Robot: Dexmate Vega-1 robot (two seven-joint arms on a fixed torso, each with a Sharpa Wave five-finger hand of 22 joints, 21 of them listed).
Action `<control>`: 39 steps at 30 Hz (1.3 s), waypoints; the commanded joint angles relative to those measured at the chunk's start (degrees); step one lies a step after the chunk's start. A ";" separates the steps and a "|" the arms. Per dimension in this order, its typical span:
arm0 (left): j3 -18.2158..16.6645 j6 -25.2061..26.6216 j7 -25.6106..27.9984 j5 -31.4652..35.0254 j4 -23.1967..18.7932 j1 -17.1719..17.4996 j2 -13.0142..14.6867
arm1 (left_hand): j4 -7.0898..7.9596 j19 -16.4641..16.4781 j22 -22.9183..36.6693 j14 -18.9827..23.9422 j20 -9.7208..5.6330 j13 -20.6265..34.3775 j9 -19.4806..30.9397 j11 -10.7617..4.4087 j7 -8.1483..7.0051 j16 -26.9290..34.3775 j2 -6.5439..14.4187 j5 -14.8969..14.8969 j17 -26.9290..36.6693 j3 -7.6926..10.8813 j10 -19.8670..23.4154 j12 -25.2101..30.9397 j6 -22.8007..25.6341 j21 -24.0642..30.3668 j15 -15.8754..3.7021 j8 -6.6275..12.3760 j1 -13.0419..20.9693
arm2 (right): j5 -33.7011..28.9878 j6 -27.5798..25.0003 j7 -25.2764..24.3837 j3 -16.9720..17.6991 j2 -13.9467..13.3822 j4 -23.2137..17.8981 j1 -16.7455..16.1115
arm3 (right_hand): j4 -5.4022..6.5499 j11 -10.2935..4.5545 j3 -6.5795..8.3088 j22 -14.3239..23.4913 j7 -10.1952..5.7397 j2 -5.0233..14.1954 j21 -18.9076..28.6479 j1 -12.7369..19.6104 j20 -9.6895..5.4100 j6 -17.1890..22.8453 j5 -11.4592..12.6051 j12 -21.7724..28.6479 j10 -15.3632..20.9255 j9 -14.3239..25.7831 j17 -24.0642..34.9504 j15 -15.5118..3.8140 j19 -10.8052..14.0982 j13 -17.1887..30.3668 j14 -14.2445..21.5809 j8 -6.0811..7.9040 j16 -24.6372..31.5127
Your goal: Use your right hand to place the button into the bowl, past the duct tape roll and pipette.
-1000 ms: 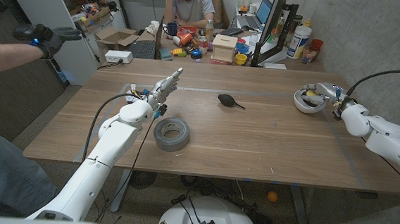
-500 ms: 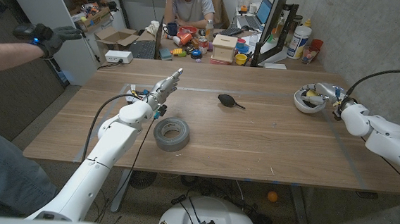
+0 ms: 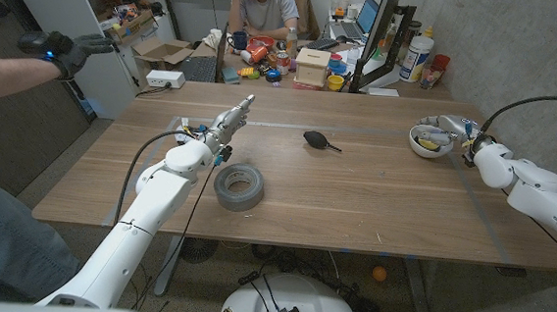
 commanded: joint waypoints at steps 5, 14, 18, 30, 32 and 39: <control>0.31 -0.97 -0.52 -0.56 1.59 -1.06 0.19 | 0.15 -0.13 0.22 -0.18 0.05 0.19 0.34 -0.15 0.03 0.29 0.56 -0.02 0.25 -0.27 0.12 0.34 0.25 0.30 -0.07 0.04 0.49 | -0.10 -2.73 0.14 1.20 -0.31 -2.95 -1.13 | 0.21 -0.41 -0.13 0.12 0.32 0.32 -0.25 -0.72 -0.14 -0.20 0.29 0.56 1.03 -0.10 0.16 -0.82 0.31 -0.05 0.38 0.12 0.45; 0.29 -2.12 -0.78 -1.11 2.37 -1.37 0.33 | 0.15 -0.13 0.22 -0.20 0.03 0.19 0.34 -0.16 0.27 0.28 0.62 -0.04 0.25 -0.33 0.14 0.34 0.30 0.30 -0.07 0.05 0.53 | 3.12 -2.16 -2.48 4.00 -0.14 -5.41 -3.98 | 0.78 -2.18 -0.40 0.23 0.50 0.80 -0.42 -1.78 -0.60 1.12 0.28 1.41 2.97 -0.12 0.22 -2.04 0.36 -0.07 1.99 0.81 1.02; 0.20 -2.83 -1.09 -1.63 3.04 -1.38 0.37 | 0.13 -0.11 0.22 -0.09 -0.07 0.19 0.33 0.28 0.93 0.31 0.67 -0.06 0.24 -0.40 0.29 0.39 0.24 0.31 0.15 0.01 0.60 | 5.50 -1.75 -5.53 6.21 0.56 -7.51 -6.29 | 1.01 -3.65 -0.46 0.30 0.54 1.12 -0.45 -2.22 -1.25 2.66 0.27 1.83 4.05 -0.11 0.19 -2.53 0.49 -0.09 2.74 1.39 1.15; -0.21 -5.04 -1.31 -2.79 3.72 -0.97 0.97 | 0.09 -0.13 0.21 -0.10 -0.05 0.20 0.32 0.45 1.19 0.29 0.73 -0.08 0.24 -0.52 0.53 0.46 0.46 0.30 0.18 0.07 0.71 | 5.82 -2.35 -7.90 8.07 0.89 -13.99 -9.22 | 1.52 -3.91 -0.89 0.39 0.71 1.26 -1.06 -3.37 -2.78 2.98 0.20 1.91 4.39 -0.12 0.22 -4.00 -0.85 -0.15 1.89 1.35 0.67; -0.20 -5.24 -1.22 -2.71 3.49 -0.78 1.26 | 0.08 -0.14 0.21 -0.11 -0.06 0.20 0.32 0.36 1.20 0.29 0.74 -0.09 0.23 -0.53 0.54 0.46 0.47 0.30 0.18 0.07 0.73 | 6.19 -2.46 -7.73 8.37 1.08 -14.76 -9.45 | 1.65 -3.90 -0.97 0.40 0.79 1.32 -1.15 -3.60 -3.01 2.88 0.19 1.90 4.38 -0.13 0.23 -4.28 -1.09 -0.15 1.63 1.29 0.57; -0.45 -6.64 -0.62 -2.57 1.95 -0.31 1.91 | 0.07 -0.17 0.21 -0.13 -0.08 0.20 0.32 0.38 1.13 0.27 0.76 -0.10 0.23 -0.57 0.61 0.48 0.46 0.29 0.15 0.05 0.77 | 10.53 -0.48 -8.64 10.84 2.70 -17.22 -11.14 | 2.03 -2.85 -1.24 0.47 1.36 1.56 -1.89 -4.53 -4.08 2.21 0.22 1.74 4.11 -0.17 0.29 -5.62 -3.21 -0.19 0.48 0.91 0.31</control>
